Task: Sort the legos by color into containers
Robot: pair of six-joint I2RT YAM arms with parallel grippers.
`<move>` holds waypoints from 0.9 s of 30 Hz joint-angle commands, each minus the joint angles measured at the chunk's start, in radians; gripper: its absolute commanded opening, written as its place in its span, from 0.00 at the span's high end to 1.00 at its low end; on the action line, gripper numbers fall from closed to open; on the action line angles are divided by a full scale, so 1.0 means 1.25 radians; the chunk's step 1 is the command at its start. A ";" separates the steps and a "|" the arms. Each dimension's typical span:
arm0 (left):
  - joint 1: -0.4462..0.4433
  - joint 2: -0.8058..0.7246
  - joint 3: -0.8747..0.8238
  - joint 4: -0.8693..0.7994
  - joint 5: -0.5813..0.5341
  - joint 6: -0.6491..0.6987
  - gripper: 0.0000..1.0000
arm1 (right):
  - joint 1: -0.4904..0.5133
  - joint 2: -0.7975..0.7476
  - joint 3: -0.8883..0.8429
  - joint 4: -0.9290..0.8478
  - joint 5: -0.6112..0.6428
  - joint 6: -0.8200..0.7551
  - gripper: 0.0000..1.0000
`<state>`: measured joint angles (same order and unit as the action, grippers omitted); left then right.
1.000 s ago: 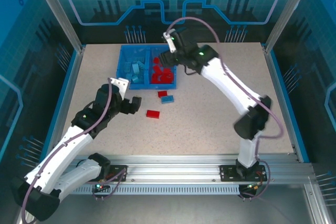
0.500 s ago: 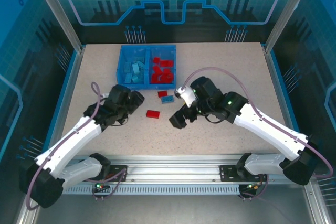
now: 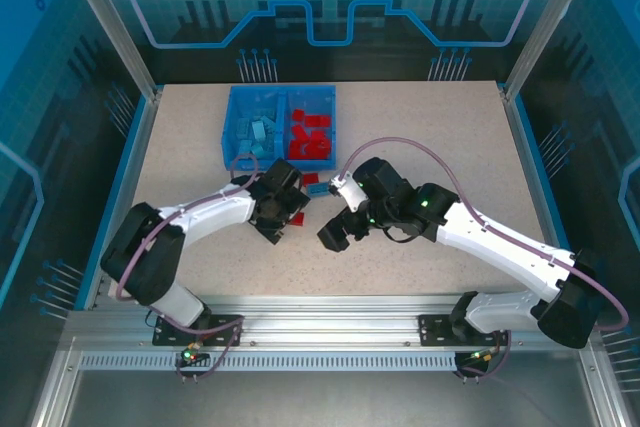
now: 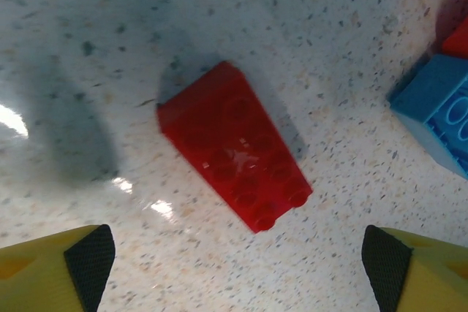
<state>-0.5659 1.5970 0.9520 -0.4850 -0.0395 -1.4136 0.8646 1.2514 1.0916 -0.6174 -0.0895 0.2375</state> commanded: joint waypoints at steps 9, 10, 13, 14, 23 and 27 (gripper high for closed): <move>0.009 0.140 0.069 -0.054 -0.010 0.029 0.42 | 0.010 -0.043 -0.034 -0.014 0.053 0.031 0.00; 0.009 0.141 0.066 -0.055 -0.009 0.029 0.45 | 0.010 -0.048 -0.035 -0.014 0.054 0.034 0.00; 0.010 0.137 0.056 -0.060 -0.016 0.035 0.52 | 0.010 -0.060 -0.034 -0.017 0.057 0.039 0.00; 0.011 0.130 0.050 -0.060 -0.020 0.037 0.54 | 0.010 -0.064 -0.033 -0.019 0.058 0.041 0.00; -0.002 -0.009 0.080 -0.131 -0.068 0.112 0.69 | 0.010 -0.103 -0.033 -0.019 0.078 0.071 0.00; -0.045 -0.093 0.175 -0.183 -0.187 0.229 0.69 | 0.010 -0.132 -0.033 -0.018 0.110 0.088 0.00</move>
<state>-0.5892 1.5650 1.0718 -0.6487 -0.1490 -1.2552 0.8654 1.1221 1.0534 -0.6353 0.0063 0.3157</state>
